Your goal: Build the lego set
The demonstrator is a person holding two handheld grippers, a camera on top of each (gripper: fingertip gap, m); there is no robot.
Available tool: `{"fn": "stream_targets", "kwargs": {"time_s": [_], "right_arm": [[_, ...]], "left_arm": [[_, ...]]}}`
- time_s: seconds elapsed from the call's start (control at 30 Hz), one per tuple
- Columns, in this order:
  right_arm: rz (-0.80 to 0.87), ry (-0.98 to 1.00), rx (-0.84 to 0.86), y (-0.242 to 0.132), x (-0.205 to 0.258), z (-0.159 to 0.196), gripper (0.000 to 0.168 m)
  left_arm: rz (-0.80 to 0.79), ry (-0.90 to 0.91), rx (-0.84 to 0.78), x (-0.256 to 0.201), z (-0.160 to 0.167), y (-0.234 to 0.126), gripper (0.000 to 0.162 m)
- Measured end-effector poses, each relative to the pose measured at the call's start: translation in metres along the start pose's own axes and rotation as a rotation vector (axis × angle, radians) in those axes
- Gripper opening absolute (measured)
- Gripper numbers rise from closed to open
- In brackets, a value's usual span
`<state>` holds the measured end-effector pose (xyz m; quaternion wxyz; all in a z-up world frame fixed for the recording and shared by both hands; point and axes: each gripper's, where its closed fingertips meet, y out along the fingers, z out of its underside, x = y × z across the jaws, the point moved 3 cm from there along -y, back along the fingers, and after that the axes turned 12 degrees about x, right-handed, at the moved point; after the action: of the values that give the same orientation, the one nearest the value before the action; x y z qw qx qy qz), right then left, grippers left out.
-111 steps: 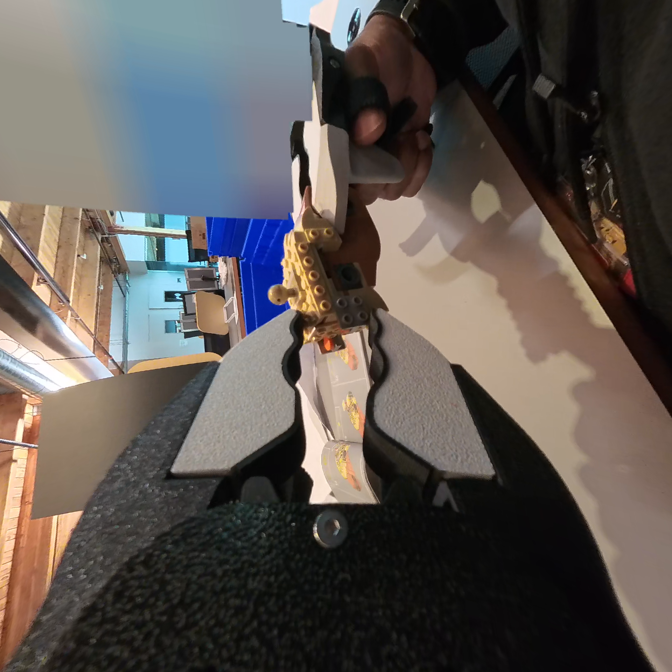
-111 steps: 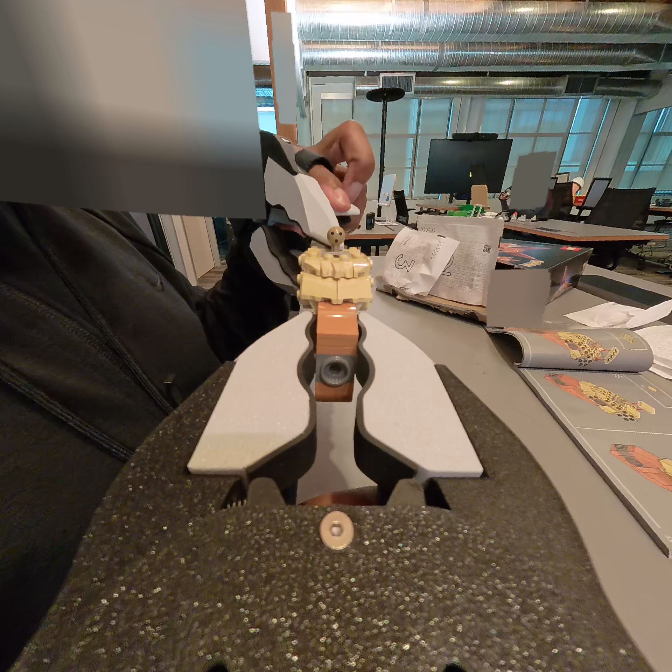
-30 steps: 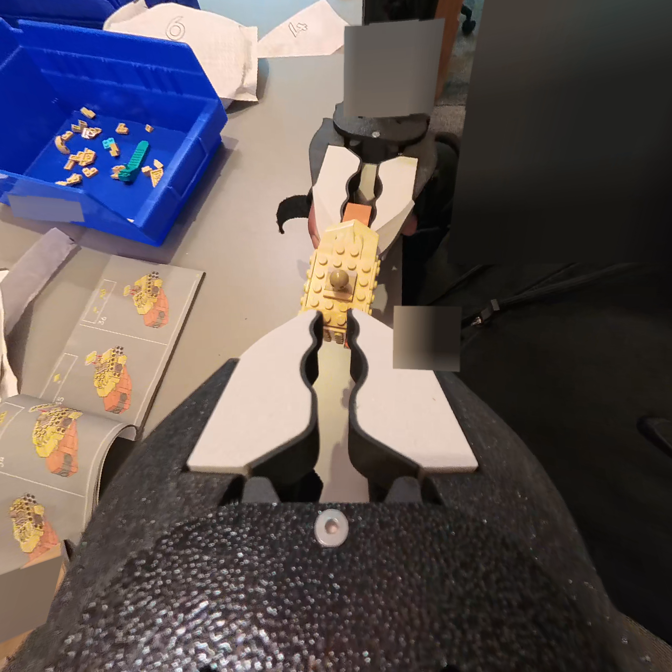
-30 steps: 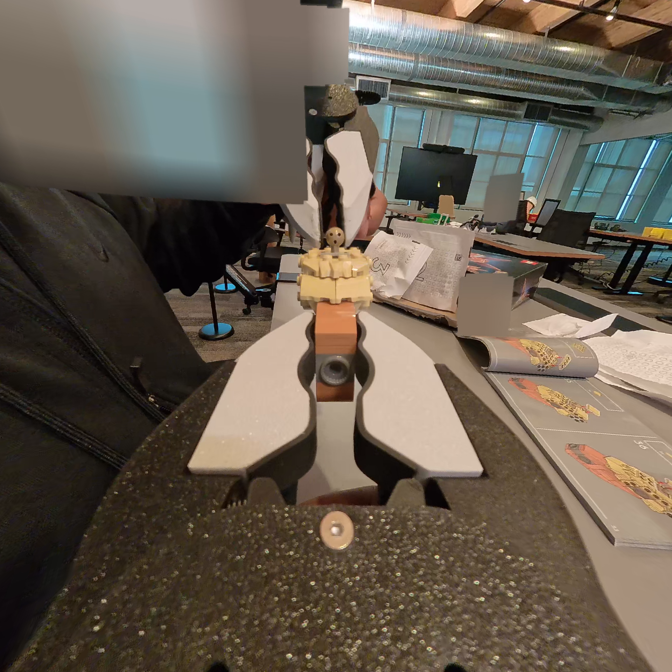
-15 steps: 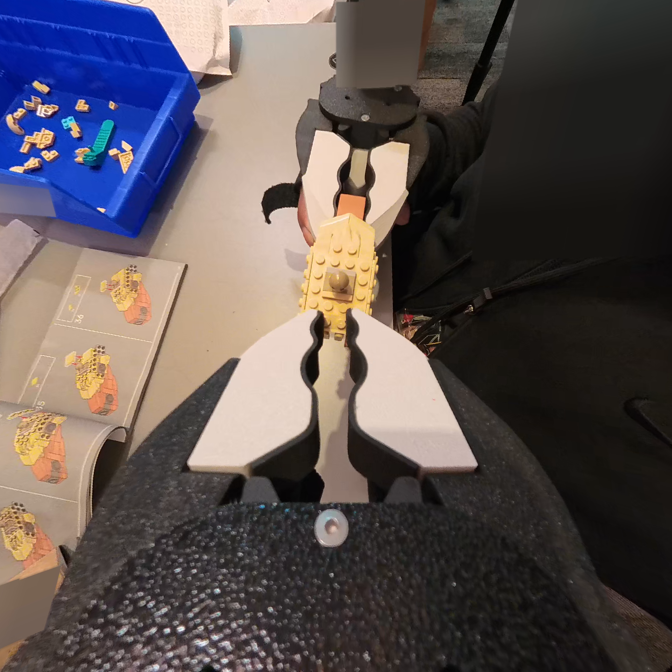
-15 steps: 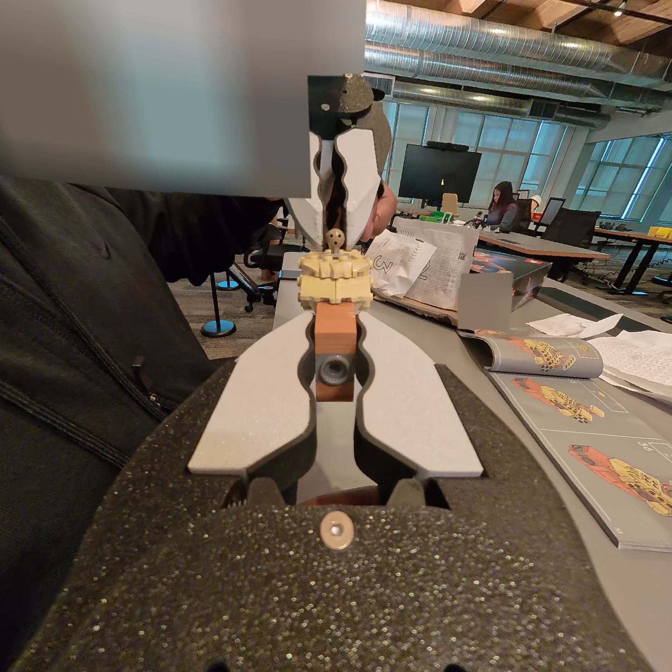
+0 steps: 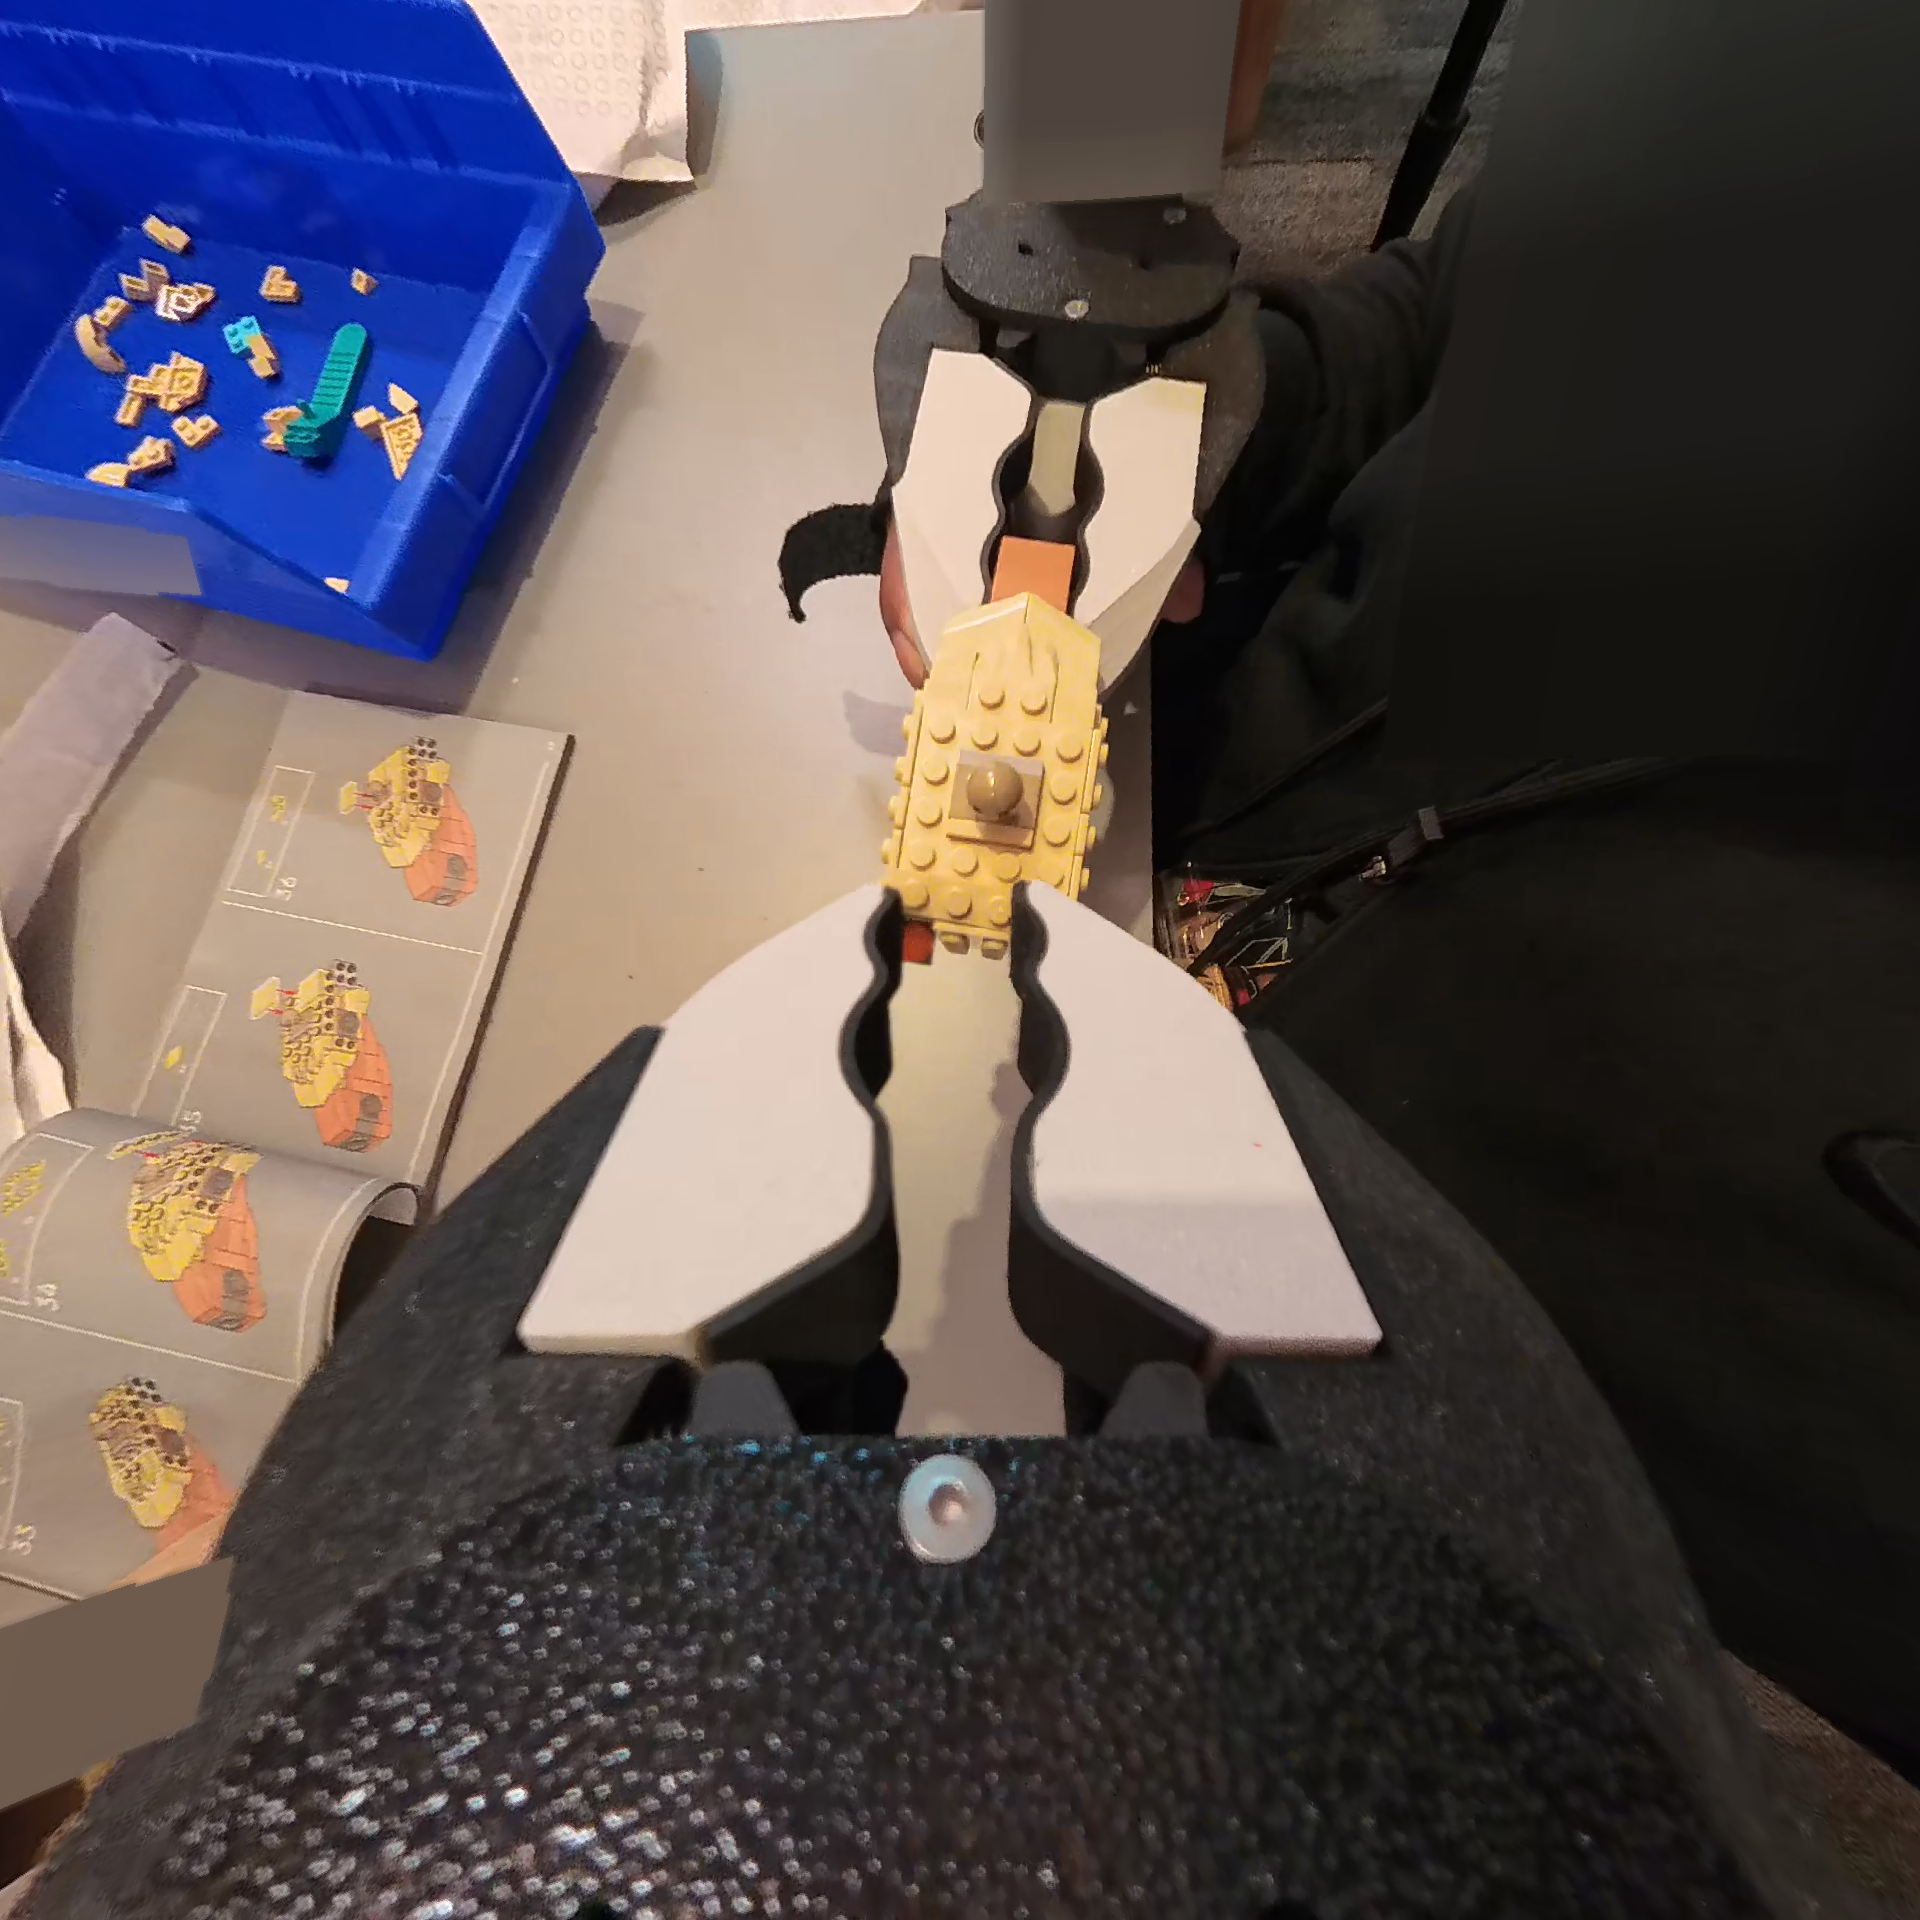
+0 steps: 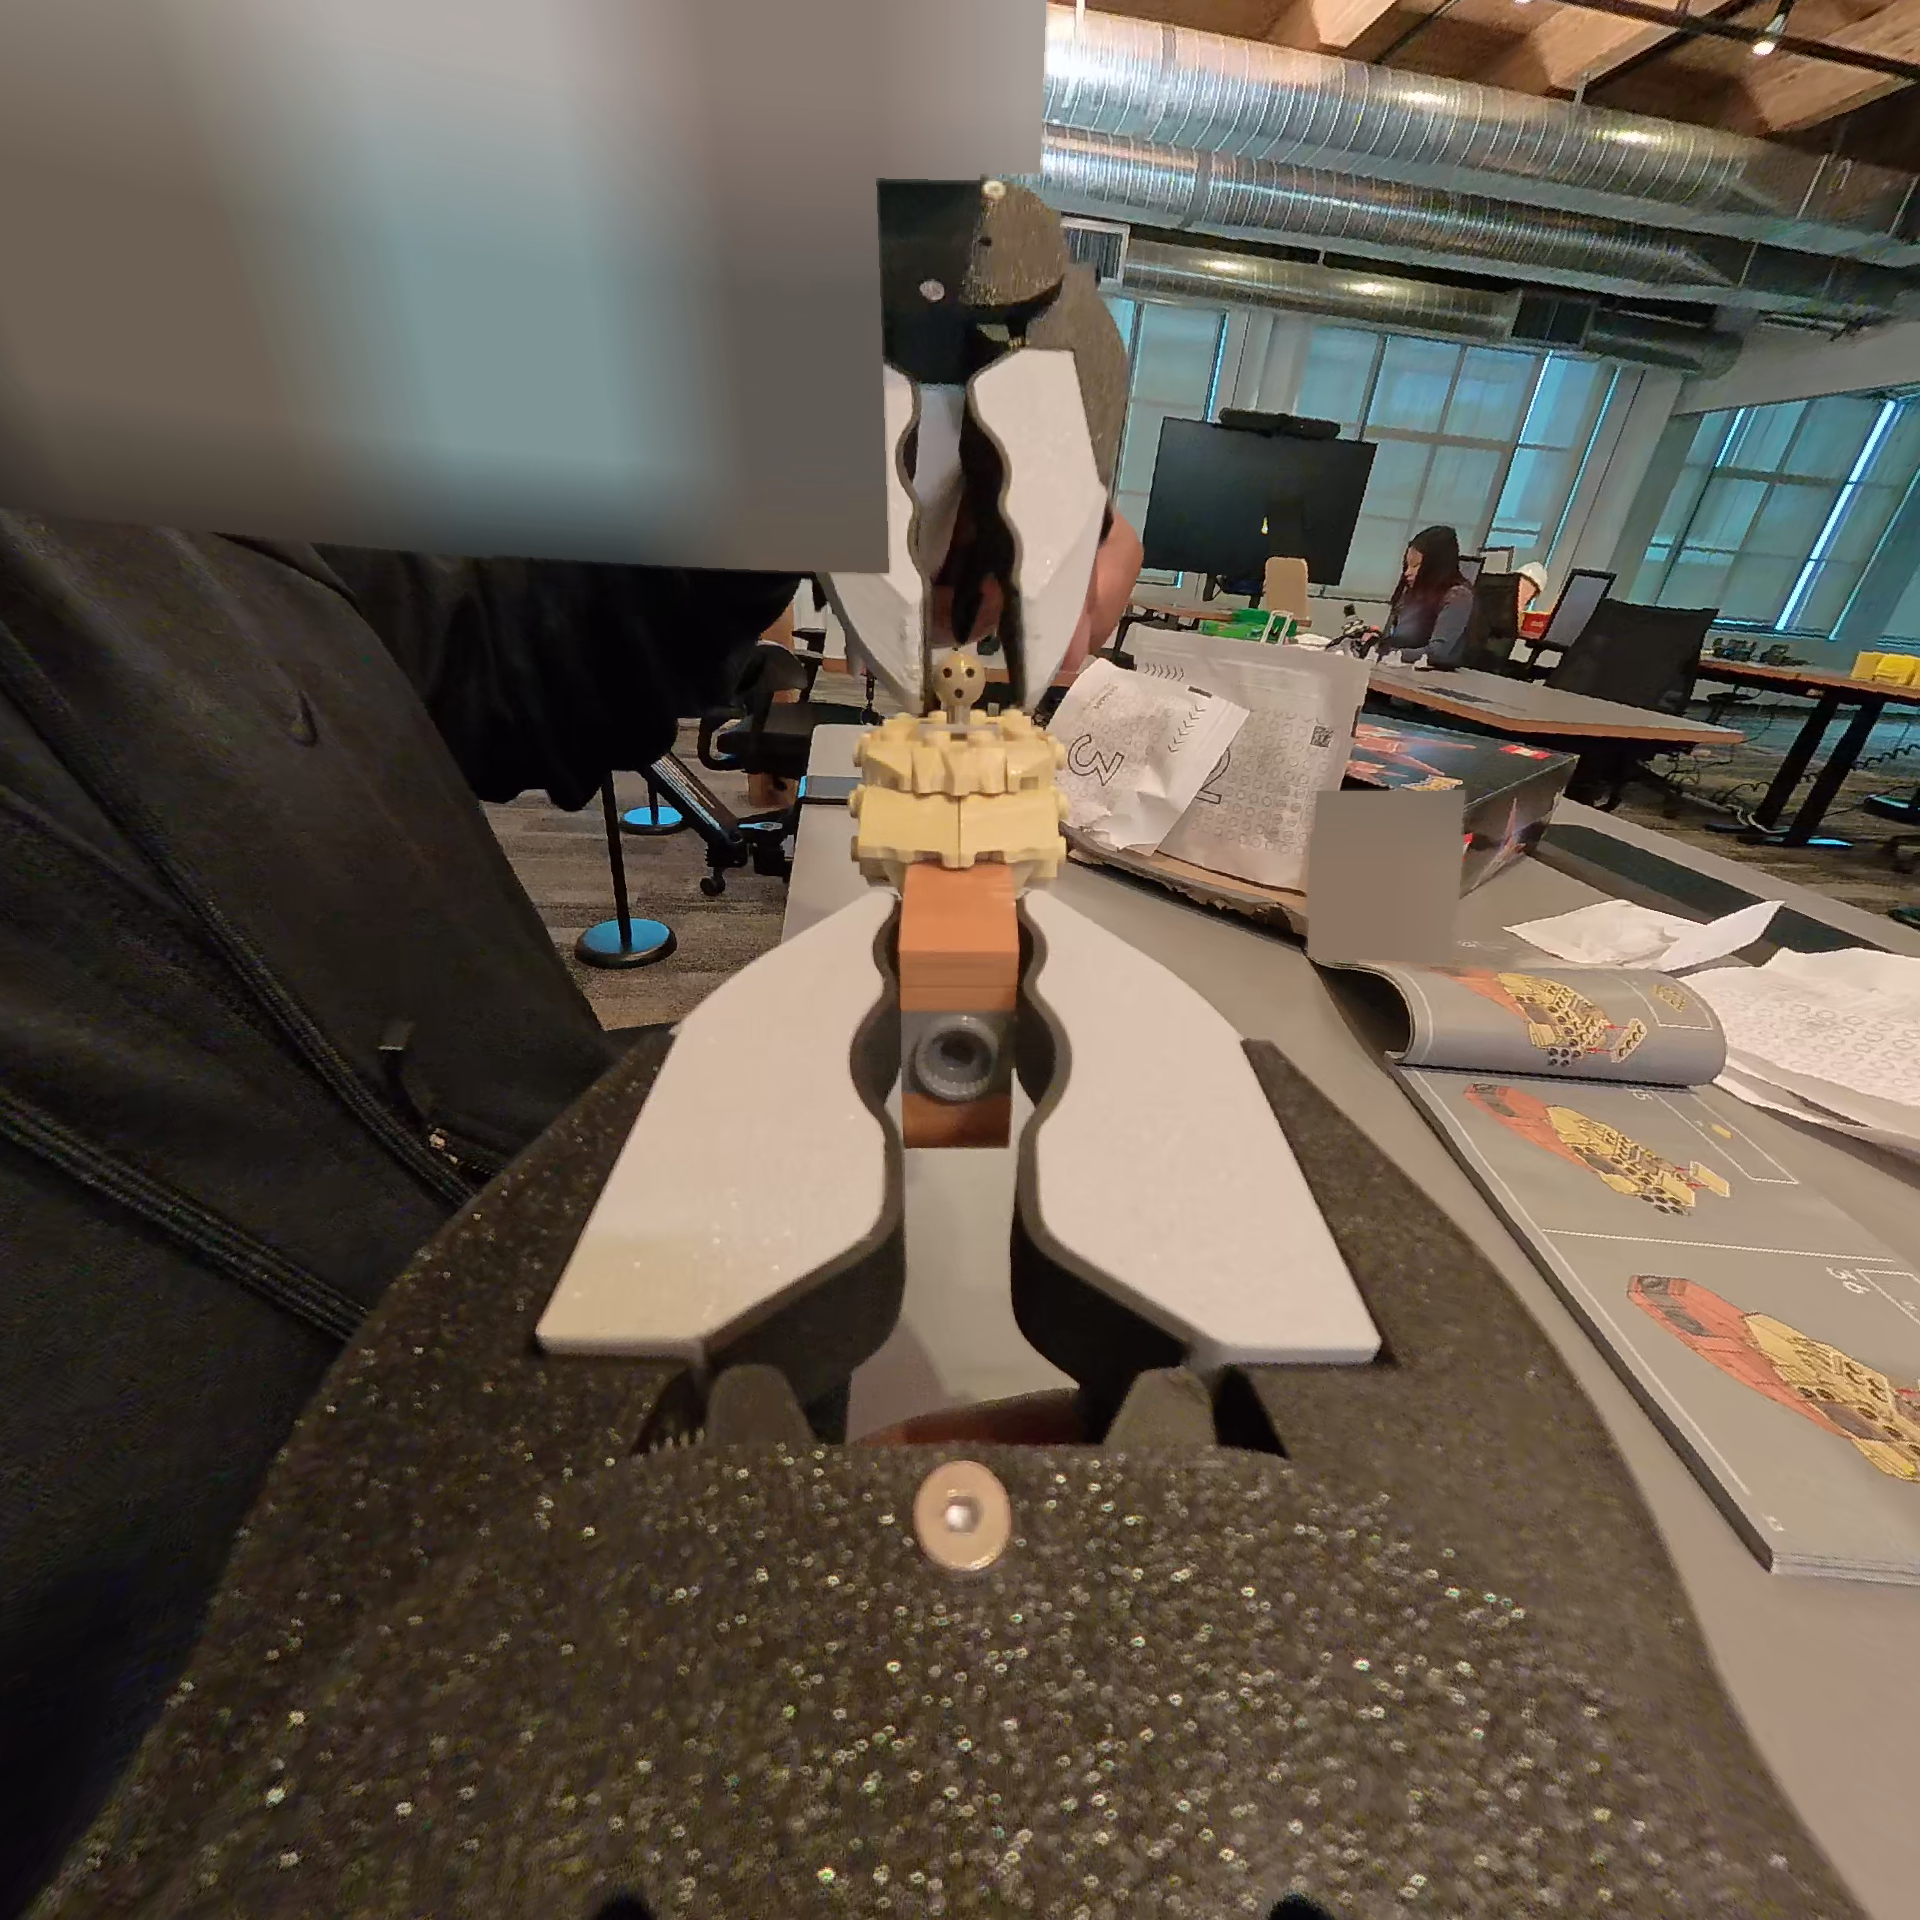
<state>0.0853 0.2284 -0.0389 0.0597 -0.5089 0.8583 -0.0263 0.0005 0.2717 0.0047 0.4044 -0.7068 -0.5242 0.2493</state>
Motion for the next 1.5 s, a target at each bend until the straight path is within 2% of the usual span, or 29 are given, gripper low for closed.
{"fn": "stream_targets", "kwargs": {"time_s": [0.17, 0.4, 0.87, 1.5], "right_arm": [[-0.001, -0.001, 0.001, 0.0002, 0.0004, 0.0, 0.018], [-0.003, 0.0, -0.003, -0.0001, 0.0005, -0.0005, 0.017], [-0.007, -0.009, 0.003, 0.0013, 0.0023, 0.0003, 0.018], [-0.003, -0.005, 0.004, 0.0014, 0.0014, 0.0005, 0.018]], "left_arm": [[0.047, 0.009, 0.012, 0.0008, -0.0023, 0.0029, 0.028], [0.108, 0.052, 0.029, -0.0007, -0.0047, 0.0036, 0.029], [0.047, 0.091, 0.125, -0.0038, -0.0049, 0.0046, 0.027], [0.024, 0.078, 0.175, -0.0037, -0.0056, 0.0062, 0.024]]}}
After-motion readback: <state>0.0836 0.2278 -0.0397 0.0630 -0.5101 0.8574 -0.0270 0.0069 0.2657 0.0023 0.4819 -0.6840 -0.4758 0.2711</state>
